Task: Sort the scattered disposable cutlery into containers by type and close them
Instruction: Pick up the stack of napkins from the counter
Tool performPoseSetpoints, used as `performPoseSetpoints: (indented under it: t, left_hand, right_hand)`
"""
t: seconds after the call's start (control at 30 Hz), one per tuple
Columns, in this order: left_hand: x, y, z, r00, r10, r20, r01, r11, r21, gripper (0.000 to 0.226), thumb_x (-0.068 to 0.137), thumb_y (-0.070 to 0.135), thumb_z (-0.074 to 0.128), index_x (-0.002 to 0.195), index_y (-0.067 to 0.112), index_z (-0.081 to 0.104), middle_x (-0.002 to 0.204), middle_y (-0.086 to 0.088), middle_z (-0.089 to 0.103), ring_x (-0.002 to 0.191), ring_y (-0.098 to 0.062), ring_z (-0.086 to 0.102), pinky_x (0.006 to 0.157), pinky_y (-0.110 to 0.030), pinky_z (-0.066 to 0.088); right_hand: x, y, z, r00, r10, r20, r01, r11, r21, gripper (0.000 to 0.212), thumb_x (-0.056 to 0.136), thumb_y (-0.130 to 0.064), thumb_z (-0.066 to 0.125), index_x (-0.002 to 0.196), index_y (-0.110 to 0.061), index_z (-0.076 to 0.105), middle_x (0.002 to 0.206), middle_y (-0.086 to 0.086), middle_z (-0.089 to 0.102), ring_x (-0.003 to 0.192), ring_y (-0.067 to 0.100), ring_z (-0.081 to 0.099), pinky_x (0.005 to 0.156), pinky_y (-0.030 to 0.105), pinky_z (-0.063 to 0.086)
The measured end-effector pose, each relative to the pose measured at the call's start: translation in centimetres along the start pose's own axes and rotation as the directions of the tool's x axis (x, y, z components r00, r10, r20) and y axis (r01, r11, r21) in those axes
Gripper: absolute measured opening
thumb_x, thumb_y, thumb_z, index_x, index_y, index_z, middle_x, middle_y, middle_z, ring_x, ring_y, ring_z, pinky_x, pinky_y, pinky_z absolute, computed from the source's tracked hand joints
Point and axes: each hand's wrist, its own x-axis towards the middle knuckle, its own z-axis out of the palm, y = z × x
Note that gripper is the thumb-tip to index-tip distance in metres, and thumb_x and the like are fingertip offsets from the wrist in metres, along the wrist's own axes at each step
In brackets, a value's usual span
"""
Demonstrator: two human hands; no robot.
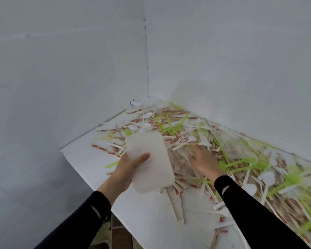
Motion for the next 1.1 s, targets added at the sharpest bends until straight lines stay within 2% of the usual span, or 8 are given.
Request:
performPoseSetpoints:
  t: [0.1,0.17,0.33,0.47,0.7,0.8,0.9,1.1]
  left_hand:
    - [0.2,0.6,-0.9,0.997,-0.001,-0.082,-0.002,1.000,-0.031,0.036,0.091,0.022,0.068,0.124,0.008,0.062,0.112,-0.013,0.072,0.098,-0.026,0.071,0.073,-0.036,0.060]
    - [0.6,0.7,-1.5,0.990,-0.015,-0.140,0.005,0.998,-0.070,0.037,0.094,0.032,0.062,0.123,0.009,0.062,0.110,-0.009,0.073,0.095,-0.022,0.072,0.068,-0.030,0.059]
    - [2.3,0.6,-1.2,0.964,-0.054,-0.260,0.013,0.987,-0.159,0.042,0.096,0.039,0.058,0.128,0.012,0.057,0.111,-0.004,0.071,0.094,-0.018,0.070,0.065,-0.030,0.057]
    - [3.2,0.2,0.8,0.973,-0.103,-0.205,0.070,0.985,-0.160,0.047,0.096,0.052,0.049,0.125,0.015,0.057,0.105,-0.003,0.072,0.087,-0.018,0.072,0.060,-0.034,0.057]
    - [4.8,-0.6,6.4,0.976,-0.192,-0.100,0.189,0.981,-0.045,0.111,0.053,0.091,0.061,0.136,0.018,0.051,0.125,-0.006,0.066,0.108,-0.030,0.067,0.092,-0.049,0.055]
    - [5.4,-0.4,8.1,0.970,-0.232,-0.079,0.223,0.969,-0.102,0.098,0.062,0.079,0.071,0.132,0.013,0.051,0.124,-0.009,0.065,0.105,-0.031,0.068,0.089,-0.047,0.056]
    - [5.5,-0.4,9.0,0.990,-0.136,-0.046,0.129,0.984,-0.119,0.047,0.089,0.032,0.070,0.127,0.008,0.057,0.111,-0.013,0.071,0.097,-0.032,0.070,0.076,-0.044,0.058]
    - [6.0,0.1,7.8,0.995,-0.091,-0.029,0.089,0.993,-0.072,0.028,0.093,0.023,0.064,0.119,0.014,0.059,0.108,-0.008,0.072,0.095,-0.025,0.069,0.069,-0.040,0.057]
  right_hand:
    - [1.3,0.6,0.7,0.995,0.096,0.042,-0.085,0.975,-0.206,0.054,0.101,-0.025,0.040,0.153,-0.024,0.027,0.156,0.010,0.031,0.144,0.033,0.025,0.117,0.056,0.017]
    - [1.3,0.6,0.7,0.994,0.100,0.049,-0.090,0.982,-0.164,0.055,0.098,-0.019,0.040,0.152,-0.025,0.031,0.146,0.013,0.044,0.136,0.035,0.039,0.114,0.053,0.027]
    - [0.7,0.6,-2.0,0.977,0.183,0.114,-0.215,0.871,0.442,0.030,0.099,-0.024,0.051,0.111,0.001,0.064,0.092,0.015,0.064,0.073,0.029,0.061,0.068,0.039,0.050]
    - [-0.8,1.1,-5.4,0.981,0.180,-0.077,-0.087,0.753,0.652,0.020,0.098,-0.026,0.056,0.113,-0.016,0.066,0.092,0.003,0.067,0.078,0.019,0.065,0.076,0.037,0.056]
    - [-4.8,-3.5,-3.0,0.814,-0.438,-0.382,0.507,0.856,0.098,0.033,0.092,-0.041,0.060,0.121,-0.025,0.065,0.113,-0.017,0.057,0.106,0.003,0.054,0.092,0.023,0.045]
    - [-5.1,-3.6,-0.5,0.747,-0.575,-0.334,0.585,0.807,-0.081,0.038,0.094,-0.046,0.054,0.123,-0.023,0.066,0.123,-0.011,0.057,0.115,0.010,0.053,0.096,0.030,0.044]
    - [-4.6,-2.2,-0.9,0.745,-0.539,-0.392,0.585,0.811,-0.005,0.030,0.097,-0.039,0.050,0.114,-0.024,0.069,0.120,-0.010,0.058,0.113,0.008,0.054,0.095,0.027,0.042]
    - [0.2,5.8,-2.6,0.884,-0.064,-0.462,0.080,0.997,0.014,0.019,0.096,-0.025,0.051,0.108,-0.018,0.064,0.107,-0.004,0.059,0.099,0.018,0.058,0.088,0.035,0.047]
